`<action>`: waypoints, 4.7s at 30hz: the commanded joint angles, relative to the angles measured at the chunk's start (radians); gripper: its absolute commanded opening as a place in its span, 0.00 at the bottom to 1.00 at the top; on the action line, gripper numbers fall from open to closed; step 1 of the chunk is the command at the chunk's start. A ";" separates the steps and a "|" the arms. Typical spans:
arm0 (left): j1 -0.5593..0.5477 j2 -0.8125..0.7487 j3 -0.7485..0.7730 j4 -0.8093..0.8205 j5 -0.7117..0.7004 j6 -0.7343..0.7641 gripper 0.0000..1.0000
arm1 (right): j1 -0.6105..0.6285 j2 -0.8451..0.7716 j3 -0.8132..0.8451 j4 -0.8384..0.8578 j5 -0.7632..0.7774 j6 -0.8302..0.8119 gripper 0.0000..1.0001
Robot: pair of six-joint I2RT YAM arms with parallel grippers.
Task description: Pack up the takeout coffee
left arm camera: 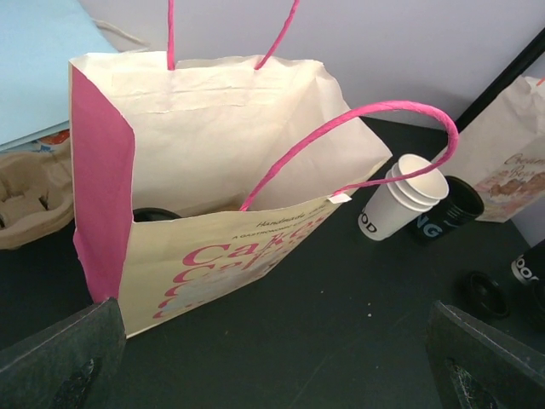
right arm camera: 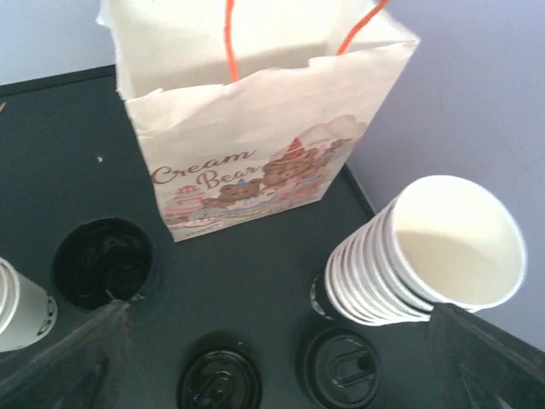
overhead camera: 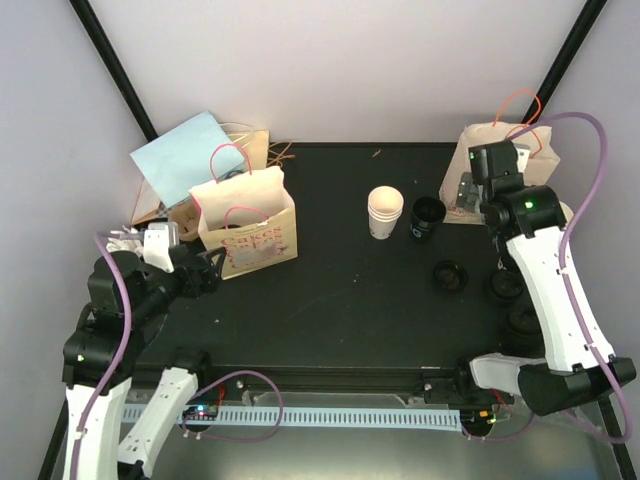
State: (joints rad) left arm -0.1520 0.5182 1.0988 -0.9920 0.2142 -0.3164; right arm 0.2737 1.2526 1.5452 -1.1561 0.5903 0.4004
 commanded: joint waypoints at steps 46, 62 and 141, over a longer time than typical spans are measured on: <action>-0.011 -0.109 -0.338 0.233 0.149 0.082 0.99 | -0.481 0.282 0.130 -0.070 -0.291 0.023 0.23; -0.012 -0.107 -0.338 0.228 0.146 0.081 0.99 | -0.482 0.287 0.087 -0.051 -0.269 0.028 0.09; -0.016 -0.072 -0.346 0.228 0.166 0.085 0.99 | 0.852 0.274 -0.364 0.308 -0.134 0.064 0.01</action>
State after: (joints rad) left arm -0.1596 0.4343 0.7521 -0.7910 0.3634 -0.2394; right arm 1.0920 1.4517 1.1347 -0.8822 0.2790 0.4351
